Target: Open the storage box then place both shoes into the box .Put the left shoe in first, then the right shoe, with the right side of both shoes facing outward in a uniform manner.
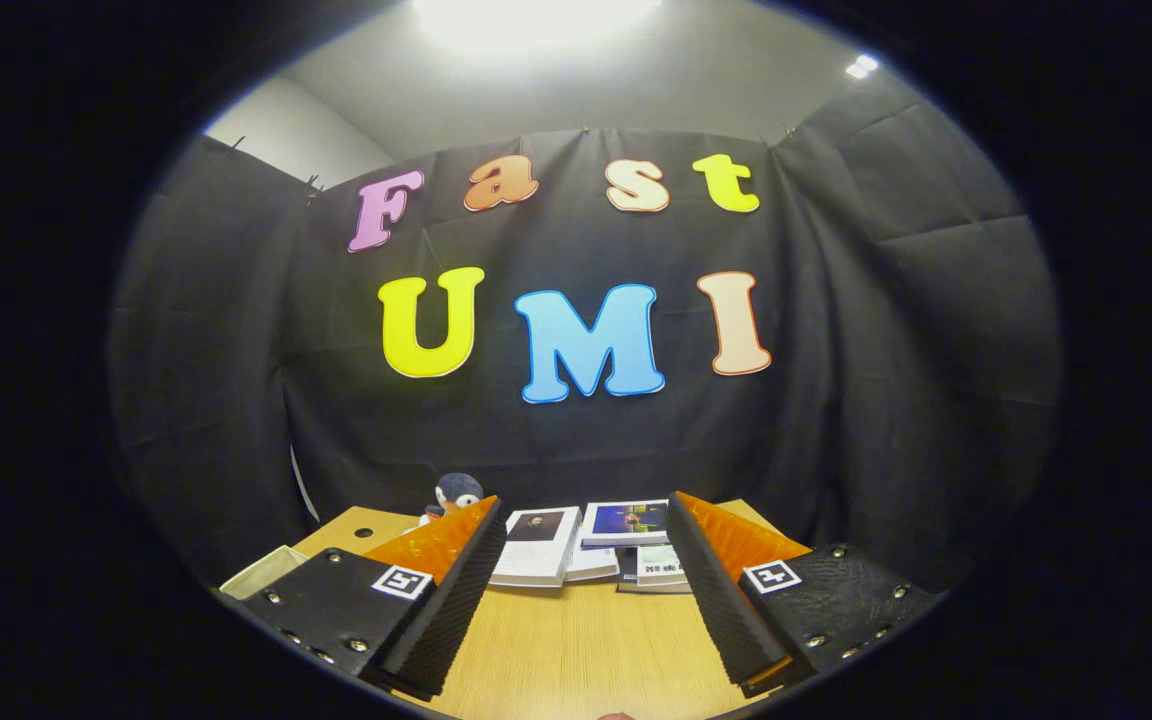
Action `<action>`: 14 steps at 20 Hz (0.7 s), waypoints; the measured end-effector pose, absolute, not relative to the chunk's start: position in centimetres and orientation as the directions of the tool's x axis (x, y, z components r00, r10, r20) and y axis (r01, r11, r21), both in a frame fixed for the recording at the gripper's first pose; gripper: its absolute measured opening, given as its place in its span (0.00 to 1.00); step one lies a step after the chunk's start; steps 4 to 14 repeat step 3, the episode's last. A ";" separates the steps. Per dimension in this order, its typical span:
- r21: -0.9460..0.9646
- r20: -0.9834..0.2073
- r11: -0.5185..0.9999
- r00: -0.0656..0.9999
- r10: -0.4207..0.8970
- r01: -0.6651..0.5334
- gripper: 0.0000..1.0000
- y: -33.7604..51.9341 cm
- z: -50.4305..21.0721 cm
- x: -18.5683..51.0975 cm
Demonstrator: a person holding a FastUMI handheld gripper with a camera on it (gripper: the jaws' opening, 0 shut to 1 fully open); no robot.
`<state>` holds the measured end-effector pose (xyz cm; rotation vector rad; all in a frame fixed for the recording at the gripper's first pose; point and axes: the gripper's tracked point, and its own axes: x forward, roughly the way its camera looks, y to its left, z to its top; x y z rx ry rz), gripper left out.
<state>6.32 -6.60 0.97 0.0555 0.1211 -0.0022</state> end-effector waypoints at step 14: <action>0.032 -0.112 0.999 0.994 0.005 -0.001 0.98 -6.4 1.4 6.3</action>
